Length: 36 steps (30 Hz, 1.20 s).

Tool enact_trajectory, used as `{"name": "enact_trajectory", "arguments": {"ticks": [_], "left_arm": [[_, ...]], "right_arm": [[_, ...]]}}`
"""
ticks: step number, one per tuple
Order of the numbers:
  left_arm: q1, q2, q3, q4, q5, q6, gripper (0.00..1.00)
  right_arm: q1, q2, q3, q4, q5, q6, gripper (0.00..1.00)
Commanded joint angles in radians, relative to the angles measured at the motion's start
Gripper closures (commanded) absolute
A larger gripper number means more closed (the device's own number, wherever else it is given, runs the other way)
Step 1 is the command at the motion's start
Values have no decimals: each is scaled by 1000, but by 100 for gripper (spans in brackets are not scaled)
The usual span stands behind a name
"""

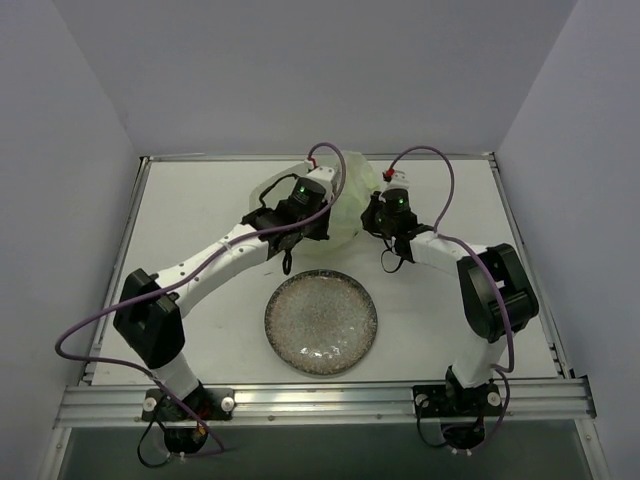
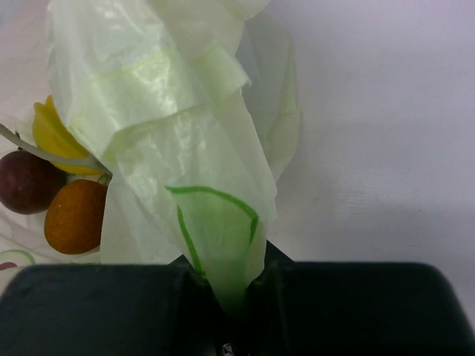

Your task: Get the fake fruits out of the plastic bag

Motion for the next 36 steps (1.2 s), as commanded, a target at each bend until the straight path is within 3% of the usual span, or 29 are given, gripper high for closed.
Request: {"name": "enact_trajectory", "arguments": {"ticks": [1, 3, 7, 10, 16, 28, 31, 32, 35, 36], "left_arm": [[107, 31, 93, 46, -179, 58, 98], [205, 94, 157, 40, -170, 38, 98], [276, 200, 237, 15, -283, 110, 98], [330, 258, 227, -11, -276, 110, 98], [360, 137, -93, 179, -205, -29, 98], [360, -52, -433, 389, -124, -165, 98], [359, -101, -508, 432, -104, -183, 95], [359, -122, -529, 466, -94, -191, 91], [351, -151, -598, 521, -52, -203, 75], [348, -159, -621, 531, -46, -203, 67]], "right_arm": [[3, -59, -21, 53, -31, 22, 100], [3, -71, -47, 58, -32, 22, 100], [2, -91, -81, 60, -28, -1, 100], [3, -99, -104, 61, -18, -10, 100], [5, -115, -140, 83, -12, -4, 100], [29, -204, -192, 17, 24, 5, 97], [31, -284, -193, -42, 76, -1, 86], [31, -302, -195, -58, 87, -6, 61], [32, -382, -173, -179, 126, -38, 29], [33, -405, -169, -199, 133, -45, 25]]}}
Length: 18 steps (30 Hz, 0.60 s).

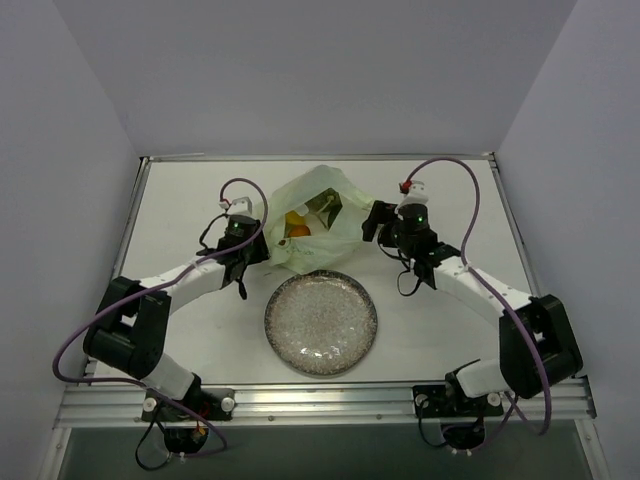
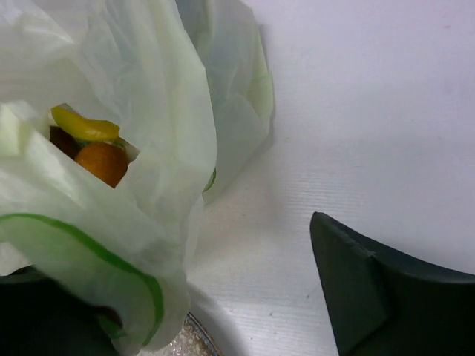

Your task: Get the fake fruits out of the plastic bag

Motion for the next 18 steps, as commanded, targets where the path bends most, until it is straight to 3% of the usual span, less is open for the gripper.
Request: {"name": "enact_trajectory", "arguments": {"ticks": [1, 6, 9, 10, 12, 14, 16, 18], "left_arm": [[-15, -53, -33, 109, 48, -35, 63], [-17, -76, -73, 149, 68, -34, 50], [-15, -88, -92, 179, 88, -29, 48], [-15, -94, -101, 195, 93, -26, 48], [-15, -97, -111, 214, 102, -23, 48], [-15, -105, -130, 241, 102, -20, 50], [-14, -114, -144, 270, 137, -26, 63], [-12, -122, -147, 286, 159, -30, 71]], "right_arm": [[7, -134, 33, -124, 83, -43, 22], [45, -277, 56, -230, 128, -49, 21], [124, -311, 105, -262, 125, -52, 42], [149, -305, 136, -263, 125, -52, 66], [206, -261, 171, -262, 99, -52, 84], [307, -208, 236, -248, 85, -75, 91], [405, -103, 282, -234, 86, -141, 91], [433, 14, 352, -233, 117, -258, 93]]}}
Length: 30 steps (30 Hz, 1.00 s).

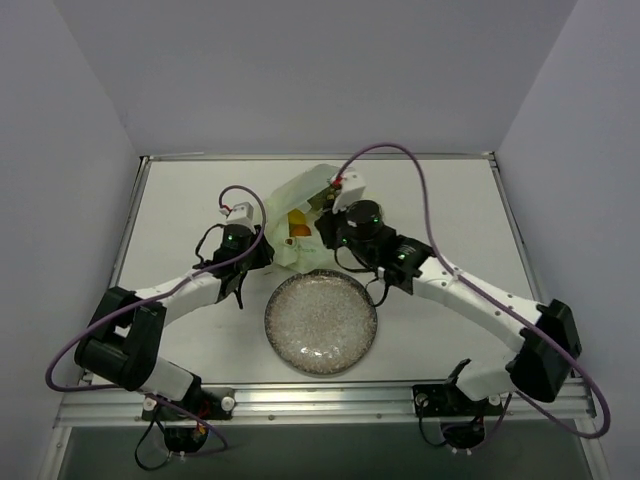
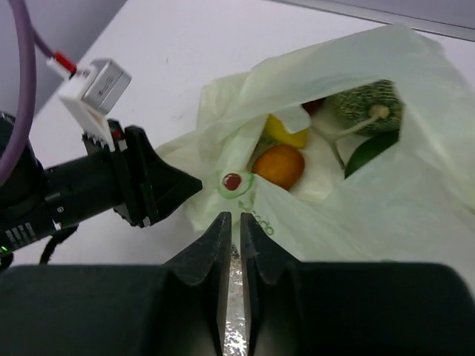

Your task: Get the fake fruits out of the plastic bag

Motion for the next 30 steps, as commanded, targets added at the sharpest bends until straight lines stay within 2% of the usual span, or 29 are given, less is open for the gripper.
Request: {"name": "enact_trajectory", "arguments": {"ticks": [1, 2, 3, 5, 8, 9, 10, 12, 24, 30], "left_arm": [[0, -52, 11, 94, 54, -10, 75], [0, -56, 11, 104, 60, -12, 83], [1, -60, 9, 114, 67, -15, 87], [9, -67, 17, 108, 76, -16, 96], [15, -81, 14, 105, 82, -15, 98], [15, -83, 8, 108, 83, -15, 98], [15, -86, 8, 105, 83, -10, 98], [15, -84, 9, 105, 85, -10, 98], [24, -63, 9, 114, 87, -12, 98], [39, -46, 5, 131, 109, -29, 98]], "right_arm": [[66, 177, 94, -1, 34, -193, 96], [67, 208, 117, 16, 37, -240, 96], [63, 258, 122, 38, 37, -338, 97], [31, 306, 148, 52, -4, -398, 97], [-9, 384, 215, 53, 4, -466, 92], [-19, 423, 246, 49, -3, -478, 86], [-25, 443, 256, 46, 0, -507, 69], [-32, 492, 286, 43, 13, -533, 54], [-80, 696, 457, 28, -46, -615, 48], [-92, 771, 511, 69, 19, -619, 49]]}}
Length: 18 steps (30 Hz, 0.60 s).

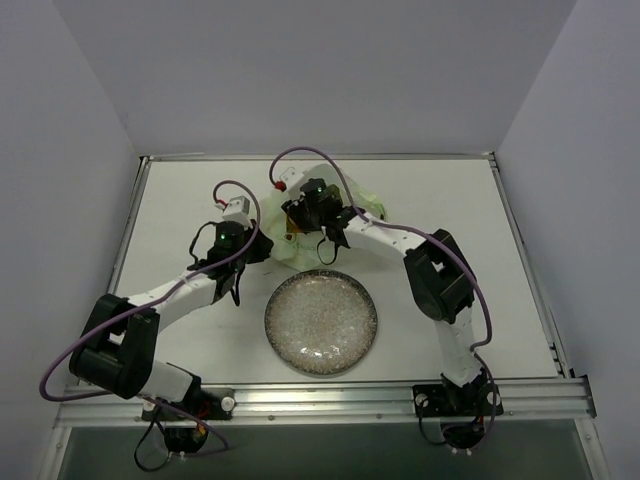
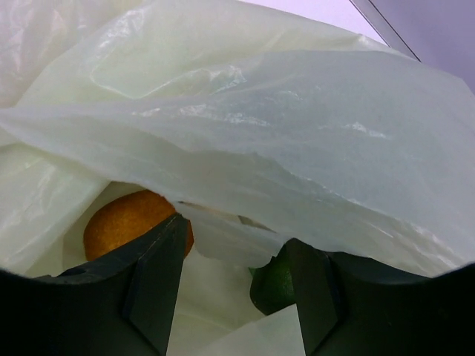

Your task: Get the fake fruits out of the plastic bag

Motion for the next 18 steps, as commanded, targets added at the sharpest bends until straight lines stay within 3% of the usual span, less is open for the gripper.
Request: {"name": "enact_trajectory", "arguments": {"ticks": [1, 10, 14, 18], "left_arm": [[17, 3, 13, 59, 28, -22, 98], [20, -22, 6, 56, 20, -15, 98], [20, -8, 6, 59, 17, -10, 97], [20, -14, 0, 68, 16, -13, 98]], "right_arm": [[-17, 37, 47, 54, 61, -24, 49], [-34, 104, 108, 91, 61, -18, 62], [-34, 71, 87, 125, 70, -11, 100], [-31, -29, 0, 188, 60, 17, 100]]}}
